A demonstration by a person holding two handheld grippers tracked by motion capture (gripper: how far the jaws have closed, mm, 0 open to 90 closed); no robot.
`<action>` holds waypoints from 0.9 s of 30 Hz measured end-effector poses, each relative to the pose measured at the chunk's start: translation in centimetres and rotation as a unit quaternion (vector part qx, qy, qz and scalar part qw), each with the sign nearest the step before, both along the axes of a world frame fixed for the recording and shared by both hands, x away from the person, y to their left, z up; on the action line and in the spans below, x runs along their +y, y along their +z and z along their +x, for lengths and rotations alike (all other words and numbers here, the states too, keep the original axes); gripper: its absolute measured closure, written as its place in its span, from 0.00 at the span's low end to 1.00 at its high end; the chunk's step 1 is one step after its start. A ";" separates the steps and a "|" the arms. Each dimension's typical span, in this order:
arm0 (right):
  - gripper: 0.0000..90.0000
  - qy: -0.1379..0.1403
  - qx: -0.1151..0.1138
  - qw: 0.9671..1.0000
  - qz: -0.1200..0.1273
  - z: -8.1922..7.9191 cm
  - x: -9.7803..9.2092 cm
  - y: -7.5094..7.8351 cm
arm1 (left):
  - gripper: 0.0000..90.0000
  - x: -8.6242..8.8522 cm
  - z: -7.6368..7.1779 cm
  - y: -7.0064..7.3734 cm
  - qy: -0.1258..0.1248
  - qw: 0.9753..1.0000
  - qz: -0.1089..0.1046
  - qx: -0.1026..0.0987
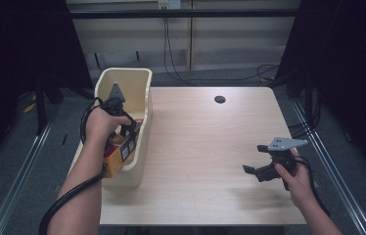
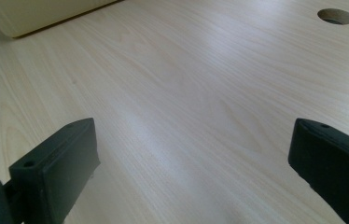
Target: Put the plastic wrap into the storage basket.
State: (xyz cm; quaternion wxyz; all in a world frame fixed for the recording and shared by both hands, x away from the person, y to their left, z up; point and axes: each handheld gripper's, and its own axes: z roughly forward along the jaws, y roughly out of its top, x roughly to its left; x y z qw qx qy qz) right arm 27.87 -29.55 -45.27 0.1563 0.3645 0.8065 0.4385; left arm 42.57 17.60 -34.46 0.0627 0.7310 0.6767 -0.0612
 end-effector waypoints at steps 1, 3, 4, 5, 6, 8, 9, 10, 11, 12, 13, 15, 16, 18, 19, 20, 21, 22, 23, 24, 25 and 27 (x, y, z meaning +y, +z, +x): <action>0.01 0.000 0.000 1.000 0.000 0.0 0.0 0.0 | 0.44 0.0 0.0 0.0 -0.001 1.000 -0.001 0.002; 0.01 0.001 0.000 1.000 0.001 0.0 0.0 0.0 | 0.44 0.0 0.0 0.0 0.004 1.000 0.000 -0.001; 0.01 0.001 0.000 1.000 0.001 0.0 0.0 0.0 | 0.43 -0.1 0.0 0.0 0.004 1.000 0.000 0.000; 0.01 0.001 0.000 1.000 0.001 0.0 0.0 0.0 | 0.43 -0.1 0.0 0.0 0.005 1.000 0.000 0.000; 0.01 0.001 0.001 1.000 0.000 0.0 0.0 -0.1 | 0.43 -0.1 0.0 0.0 0.005 1.000 0.000 0.000; 0.01 0.001 0.001 1.000 0.001 0.0 0.0 -0.1 | 0.42 -0.1 0.0 0.1 0.006 1.000 -0.003 -0.003; 0.01 0.002 0.001 1.000 0.002 0.0 0.0 -0.1 | 0.42 -0.2 0.0 0.3 0.006 1.000 -0.005 -0.006; 0.01 0.002 0.001 1.000 0.003 0.0 0.0 0.0 | 0.42 -0.2 0.0 0.5 0.010 1.000 -0.003 -0.014; 0.01 0.002 0.000 1.000 0.004 0.0 -0.1 0.0 | 0.41 -0.2 0.1 0.8 0.016 1.000 -0.010 -0.019; 0.01 0.002 0.000 1.000 0.004 0.0 -0.1 0.0 | 0.41 -0.2 0.1 1.0 0.016 1.000 -0.013 -0.022; 0.01 0.001 0.000 1.000 0.004 0.0 -0.1 0.0 | 0.41 -0.1 0.1 1.3 0.015 0.999 -0.012 -0.027; 0.01 0.001 0.001 1.000 0.006 0.0 -0.2 0.0 | 0.37 -0.2 0.0 1.8 0.011 0.999 -0.008 -0.034; 0.01 0.001 0.001 1.000 0.006 0.0 -0.2 0.0 | 0.37 -0.3 0.0 2.0 0.011 0.999 -0.008 -0.037; 0.01 -0.001 -0.001 1.000 0.005 -0.1 -0.2 0.1 | 0.34 -0.3 0.0 2.6 0.006 0.999 -0.010 -0.044; 0.01 -0.001 -0.001 1.000 0.005 -0.1 -0.2 0.1 | 0.34 -0.4 0.0 2.8 0.005 0.999 -0.006 -0.051; 0.01 0.000 -0.001 1.000 0.006 -0.1 -0.2 0.1 | 0.34 -0.4 0.0 3.1 0.006 0.998 -0.012 -0.053; 0.01 0.000 -0.001 1.000 0.006 -0.1 -0.2 0.1 | 0.33 -0.4 0.0 3.3 0.005 0.998 -0.016 -0.056; 0.01 0.001 -0.001 1.000 0.007 -0.1 -0.1 0.1 | 0.32 -0.4 0.0 3.5 0.004 0.998 -0.019 -0.058; 0.01 0.002 -0.001 1.000 0.006 -0.1 -0.1 0.1 | 0.32 -0.5 0.0 3.7 0.002 0.998 -0.019 -0.061; 0.01 0.001 0.000 1.000 0.006 -0.1 -0.1 0.1 | 0.31 -0.6 -0.1 3.9 0.001 0.998 -0.021 -0.061; 0.01 0.001 0.000 1.000 0.005 -0.1 -0.1 0.1 | 0.30 -0.7 -0.1 4.1 -0.003 0.998 -0.023 -0.067; 0.01 0.000 0.000 1.000 0.005 -0.1 -0.1 0.1 | 0.29 -1.0 -0.2 4.5 -0.010 0.997 -0.035 -0.074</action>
